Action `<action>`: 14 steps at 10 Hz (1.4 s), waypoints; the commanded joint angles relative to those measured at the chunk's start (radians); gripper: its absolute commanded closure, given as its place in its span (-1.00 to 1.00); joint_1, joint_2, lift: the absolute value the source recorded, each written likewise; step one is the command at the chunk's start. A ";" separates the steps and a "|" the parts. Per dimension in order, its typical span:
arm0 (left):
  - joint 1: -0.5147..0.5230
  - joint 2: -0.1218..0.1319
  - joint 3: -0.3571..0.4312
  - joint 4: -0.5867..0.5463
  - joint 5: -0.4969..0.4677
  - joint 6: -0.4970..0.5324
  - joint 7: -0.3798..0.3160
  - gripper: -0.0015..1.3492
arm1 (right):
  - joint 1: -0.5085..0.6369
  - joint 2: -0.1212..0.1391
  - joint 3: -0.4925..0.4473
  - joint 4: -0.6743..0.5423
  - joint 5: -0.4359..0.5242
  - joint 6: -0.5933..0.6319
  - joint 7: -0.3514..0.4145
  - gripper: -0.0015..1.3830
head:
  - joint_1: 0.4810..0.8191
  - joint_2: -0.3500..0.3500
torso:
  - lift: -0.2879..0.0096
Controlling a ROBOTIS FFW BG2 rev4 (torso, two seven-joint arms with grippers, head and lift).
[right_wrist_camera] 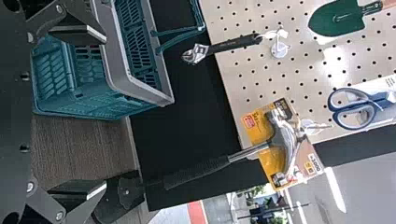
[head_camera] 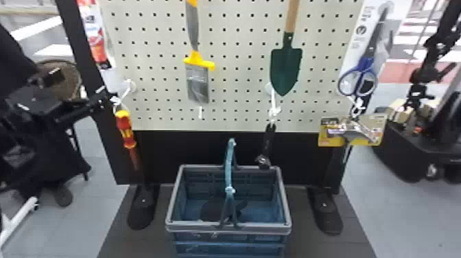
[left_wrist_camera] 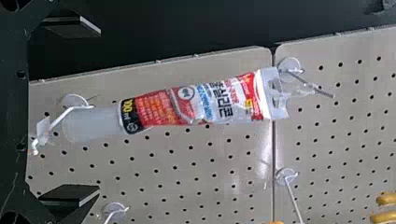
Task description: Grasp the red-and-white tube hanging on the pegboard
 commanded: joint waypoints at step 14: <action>-0.337 0.188 -0.190 0.189 0.288 0.204 -0.089 0.21 | -0.019 0.000 0.006 0.024 -0.014 0.014 0.023 -0.71 | -0.60 0.00 | 0.26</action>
